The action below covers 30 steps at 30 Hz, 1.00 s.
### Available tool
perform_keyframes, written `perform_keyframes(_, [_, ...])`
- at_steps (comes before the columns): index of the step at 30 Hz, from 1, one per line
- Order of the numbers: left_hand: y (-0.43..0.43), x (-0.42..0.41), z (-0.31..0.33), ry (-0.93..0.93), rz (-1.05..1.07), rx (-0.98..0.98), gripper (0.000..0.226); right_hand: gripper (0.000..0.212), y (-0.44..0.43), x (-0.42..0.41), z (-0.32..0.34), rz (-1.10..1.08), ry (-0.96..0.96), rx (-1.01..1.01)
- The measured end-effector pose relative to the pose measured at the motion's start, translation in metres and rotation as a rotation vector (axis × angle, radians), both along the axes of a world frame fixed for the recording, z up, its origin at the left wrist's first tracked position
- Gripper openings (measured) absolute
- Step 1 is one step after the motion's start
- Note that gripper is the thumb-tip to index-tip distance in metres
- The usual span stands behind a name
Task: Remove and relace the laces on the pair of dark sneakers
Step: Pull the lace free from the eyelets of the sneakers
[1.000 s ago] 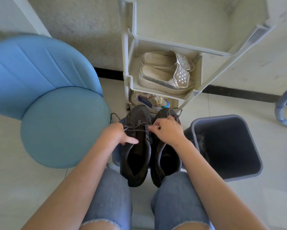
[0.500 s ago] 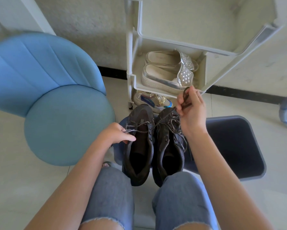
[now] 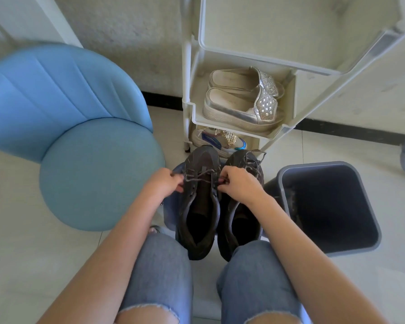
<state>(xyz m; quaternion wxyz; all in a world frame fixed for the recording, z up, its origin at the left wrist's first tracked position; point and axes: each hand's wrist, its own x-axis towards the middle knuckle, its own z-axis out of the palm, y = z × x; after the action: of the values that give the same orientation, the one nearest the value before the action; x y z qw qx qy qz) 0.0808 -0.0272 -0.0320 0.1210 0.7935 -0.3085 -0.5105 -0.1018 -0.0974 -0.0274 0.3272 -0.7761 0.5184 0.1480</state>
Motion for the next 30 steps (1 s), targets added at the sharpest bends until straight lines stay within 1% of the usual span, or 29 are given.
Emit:
perform_keyframes(2, [0.002, -0.005, 0.002, 0.016, -0.16, 0.052, 0.033, 0.012, -0.002, 0.001, 0.006, -0.008, 0.003, -0.061])
perform_keyframes(3, [0.003, -0.008, 0.004, 0.013, -0.216, 0.064, 0.036, 0.012, -0.003, 0.0, 0.01, -0.074, -0.059, -0.078])
perform_keyframes(5, [0.003, -0.011, 0.007, -0.021, -0.282, 0.073, 0.038, 0.015, -0.004, -0.002, 0.019, -0.341, -0.256, -0.136])
perform_keyframes(7, [0.003, -0.01, 0.006, -0.043, -0.27, 0.073, 0.046, 0.016, -0.006, -0.007, 0.027, -0.628, -0.431, -0.29])
perform_keyframes(8, [0.003, -0.009, 0.005, -0.035, -0.245, 0.072, 0.05, 0.016, -0.007, -0.009, 0.029, -0.717, -0.499, -0.352])
perform_keyframes(9, [0.003, -0.008, 0.003, -0.015, -0.219, 0.073, 0.052, 0.016, -0.007, -0.01, 0.03, -0.745, -0.541, -0.397])
perform_keyframes(10, [0.004, -0.006, 0.003, 0.008, -0.202, 0.072, 0.053, 0.016, -0.006, -0.01, 0.031, -0.723, -0.546, -0.431])
perform_keyframes(12, [0.005, -0.005, 0.003, 0.04, -0.182, 0.073, 0.054, 0.017, -0.004, -0.009, 0.027, -0.627, -0.497, -0.478])
perform_keyframes(15, [0.006, -0.005, 0.002, 0.035, -0.171, 0.05, 0.052, 0.019, -0.006, -0.009, 0.021, -0.536, -0.452, -0.505])
perform_keyframes(16, [0.006, -0.005, 0.002, 0.035, -0.168, 0.038, 0.05, 0.019, -0.007, -0.009, 0.021, -0.541, -0.488, -0.496])
perform_keyframes(19, [0.006, -0.007, 0.001, 0.034, -0.187, 0.019, 0.043, 0.013, -0.008, -0.009, 0.025, -0.686, -0.652, -0.531])
perform_keyframes(21, [0.005, -0.008, 0.0, 0.013, -0.199, 0.022, 0.039, 0.016, -0.007, -0.009, 0.025, -0.695, -0.656, -0.563])
perform_keyframes(24, [0.004, -0.008, -0.004, -0.007, -0.211, 0.033, 0.044, 0.033, -0.008, -0.008, 0.02, -0.523, -0.47, -0.581])
perform_keyframes(25, [0.005, -0.007, -0.004, -0.002, -0.21, 0.035, 0.047, 0.031, -0.008, -0.006, 0.018, -0.446, -0.449, -0.623])
perform_keyframes(27, [0.006, -0.005, -0.003, 0.018, -0.197, 0.026, 0.052, 0.018, -0.008, -0.003, 0.018, -0.315, -0.431, -0.724])
perform_keyframes(28, [0.007, -0.005, -0.004, 0.027, -0.193, 0.018, 0.053, 0.016, -0.007, -0.001, 0.02, -0.271, -0.412, -0.744])
perform_keyframes(29, [0.008, -0.004, -0.003, 0.036, -0.191, 0.012, 0.053, 0.016, -0.007, 0.001, 0.023, -0.243, -0.405, -0.718])
perform_keyframes(30, [0.009, -0.005, -0.002, 0.04, -0.189, 0.005, 0.052, 0.019, -0.007, 0.003, 0.028, -0.24, -0.416, -0.641])
